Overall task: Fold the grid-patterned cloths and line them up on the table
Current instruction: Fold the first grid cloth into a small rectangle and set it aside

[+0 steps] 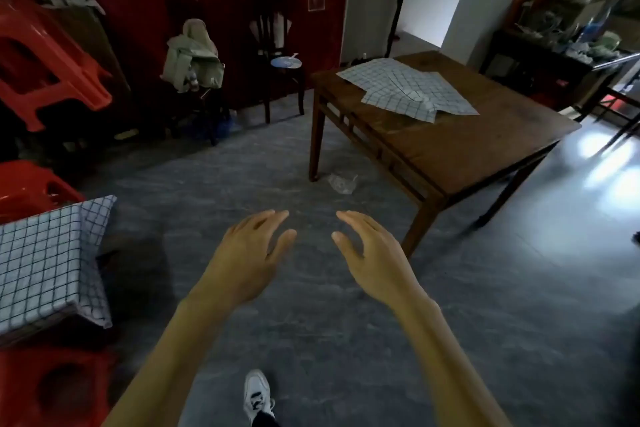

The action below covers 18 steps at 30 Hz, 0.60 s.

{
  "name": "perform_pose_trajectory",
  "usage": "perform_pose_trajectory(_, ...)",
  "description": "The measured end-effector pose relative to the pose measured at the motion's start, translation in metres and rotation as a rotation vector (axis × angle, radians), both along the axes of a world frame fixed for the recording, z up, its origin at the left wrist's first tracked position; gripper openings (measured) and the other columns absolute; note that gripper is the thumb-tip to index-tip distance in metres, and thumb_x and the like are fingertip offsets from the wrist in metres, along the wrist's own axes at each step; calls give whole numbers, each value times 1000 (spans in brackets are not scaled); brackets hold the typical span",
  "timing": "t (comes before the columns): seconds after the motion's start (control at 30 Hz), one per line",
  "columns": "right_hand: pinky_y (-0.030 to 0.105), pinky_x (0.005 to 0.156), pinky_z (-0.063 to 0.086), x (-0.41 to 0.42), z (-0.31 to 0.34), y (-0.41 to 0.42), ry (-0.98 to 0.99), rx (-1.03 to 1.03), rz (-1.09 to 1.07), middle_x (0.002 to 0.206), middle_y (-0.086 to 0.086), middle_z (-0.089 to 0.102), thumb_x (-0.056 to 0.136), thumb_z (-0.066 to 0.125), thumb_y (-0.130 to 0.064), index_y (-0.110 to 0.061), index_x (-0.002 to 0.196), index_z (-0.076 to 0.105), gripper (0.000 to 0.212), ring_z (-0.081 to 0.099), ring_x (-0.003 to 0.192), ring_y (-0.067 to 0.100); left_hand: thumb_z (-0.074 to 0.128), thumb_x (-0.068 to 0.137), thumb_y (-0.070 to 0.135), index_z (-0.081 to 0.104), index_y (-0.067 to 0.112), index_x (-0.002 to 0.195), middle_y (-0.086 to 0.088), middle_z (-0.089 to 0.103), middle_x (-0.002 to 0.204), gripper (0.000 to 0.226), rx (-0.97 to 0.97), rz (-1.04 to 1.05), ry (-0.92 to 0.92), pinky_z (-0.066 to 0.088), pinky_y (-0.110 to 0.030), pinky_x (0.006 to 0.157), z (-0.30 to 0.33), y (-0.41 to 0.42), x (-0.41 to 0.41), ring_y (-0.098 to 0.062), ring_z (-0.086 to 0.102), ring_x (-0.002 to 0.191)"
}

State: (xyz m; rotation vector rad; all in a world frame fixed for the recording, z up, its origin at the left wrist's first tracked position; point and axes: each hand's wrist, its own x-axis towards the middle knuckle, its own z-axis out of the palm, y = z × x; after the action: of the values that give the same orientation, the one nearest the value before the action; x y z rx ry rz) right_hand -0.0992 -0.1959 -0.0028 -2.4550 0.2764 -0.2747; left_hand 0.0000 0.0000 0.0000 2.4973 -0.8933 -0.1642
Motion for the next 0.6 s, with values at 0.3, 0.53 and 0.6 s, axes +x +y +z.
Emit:
perform_pose_trajectory(0.3, 31, 112, 33, 194, 13, 14, 34, -43, 18, 146, -10, 44, 98, 44, -45, -27, 140, 45, 46, 37, 134, 4, 23, 91, 65, 45, 17, 137, -5, 47, 141, 71, -96, 24, -23, 34, -37, 108, 6, 16, 189, -20, 43, 129)
perform_pose_trajectory(0.53, 33, 110, 36, 311, 12, -8, 47, -29, -7, 145, -12, 44, 97, 44, -48, -30, 140, 45, 46, 39, 133, 4, 17, 85, 64, 49, 17, 135, -6, 52, 136, 75, -123, -30, -23, 39, -37, 104, 6, -12, 307, -22, 49, 124)
perform_pose_trajectory(0.6, 33, 109, 37, 343, 5, -20, 53, -25, -22, 144, -13, 45, 97, 44, -49, -31, 140, 44, 47, 40, 132, 4, 18, 86, 63, 50, 17, 134, -6, 53, 136, 74, -109, -53, -22, 40, -37, 103, 2, -27, 342, -22, 50, 123)
